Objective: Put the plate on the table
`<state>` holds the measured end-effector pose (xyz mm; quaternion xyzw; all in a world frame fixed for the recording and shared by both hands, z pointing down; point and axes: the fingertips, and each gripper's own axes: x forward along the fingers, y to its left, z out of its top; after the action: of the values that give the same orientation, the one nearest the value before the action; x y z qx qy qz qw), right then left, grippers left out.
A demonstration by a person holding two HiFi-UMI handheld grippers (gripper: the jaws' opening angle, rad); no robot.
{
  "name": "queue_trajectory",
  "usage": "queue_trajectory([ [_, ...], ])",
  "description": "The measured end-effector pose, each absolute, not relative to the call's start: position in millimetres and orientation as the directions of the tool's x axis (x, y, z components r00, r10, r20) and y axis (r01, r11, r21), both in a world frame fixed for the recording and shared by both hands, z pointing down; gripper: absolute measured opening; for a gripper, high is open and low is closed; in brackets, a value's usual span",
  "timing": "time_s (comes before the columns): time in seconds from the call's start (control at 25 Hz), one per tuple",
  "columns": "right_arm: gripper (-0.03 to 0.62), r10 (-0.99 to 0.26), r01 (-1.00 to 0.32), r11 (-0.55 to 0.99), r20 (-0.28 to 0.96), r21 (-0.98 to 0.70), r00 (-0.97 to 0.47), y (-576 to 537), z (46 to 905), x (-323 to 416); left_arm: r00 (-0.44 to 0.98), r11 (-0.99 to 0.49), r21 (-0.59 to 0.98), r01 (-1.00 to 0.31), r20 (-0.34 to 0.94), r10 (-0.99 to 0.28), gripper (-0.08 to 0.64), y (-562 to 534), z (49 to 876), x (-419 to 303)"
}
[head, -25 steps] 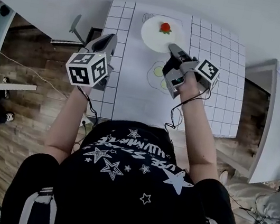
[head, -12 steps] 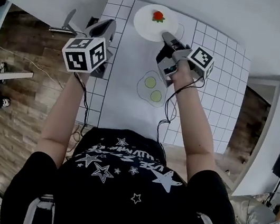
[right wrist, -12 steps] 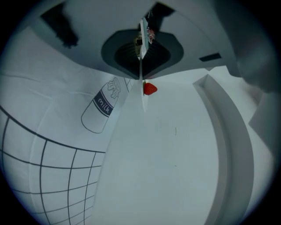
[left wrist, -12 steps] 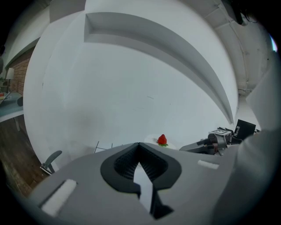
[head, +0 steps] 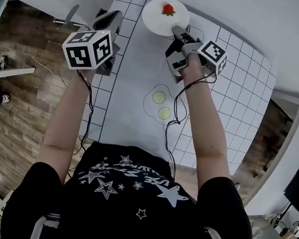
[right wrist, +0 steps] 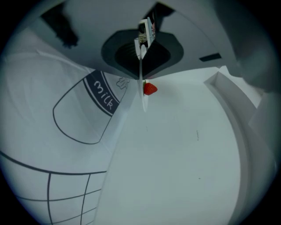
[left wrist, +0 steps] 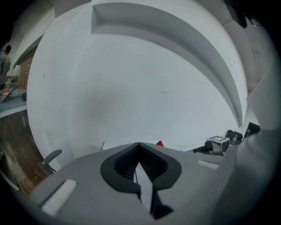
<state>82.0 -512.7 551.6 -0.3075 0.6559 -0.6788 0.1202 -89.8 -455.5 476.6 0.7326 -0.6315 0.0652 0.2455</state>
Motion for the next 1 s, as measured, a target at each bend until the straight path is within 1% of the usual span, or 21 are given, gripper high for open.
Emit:
queue_trajectory([
  [0.16, 0.020, -0.551, -0.270, -0.066, 0.261, -0.961, -0.793, -492, 555, 77, 0.190, -0.086, 0.271, -0.959, 0.387, -0.902, 0.009, -431, 476, -86],
  [0.44, 0.020, -0.536, -0.334, -0.130, 0.350, -0.934, -0.768, -532, 587, 70, 0.212, -0.073, 0.307, -0.949, 0.450, -0.867, 0.009, -467, 506, -88],
  [0.6, 0.020, -0.519, -0.369, -0.150, 0.391, -0.917, -0.760, -561, 595, 64, 0.202, -0.073, 0.280, -0.957, 0.466, -0.861, 0.009, -498, 509, -90],
  [1.0, 0.021, -0.500, -0.470, -0.145, 0.474, -0.871, -0.725, -558, 598, 63, 0.240, -0.106, 0.311, -0.945, 0.433, -0.869, 0.009, -487, 499, -81],
])
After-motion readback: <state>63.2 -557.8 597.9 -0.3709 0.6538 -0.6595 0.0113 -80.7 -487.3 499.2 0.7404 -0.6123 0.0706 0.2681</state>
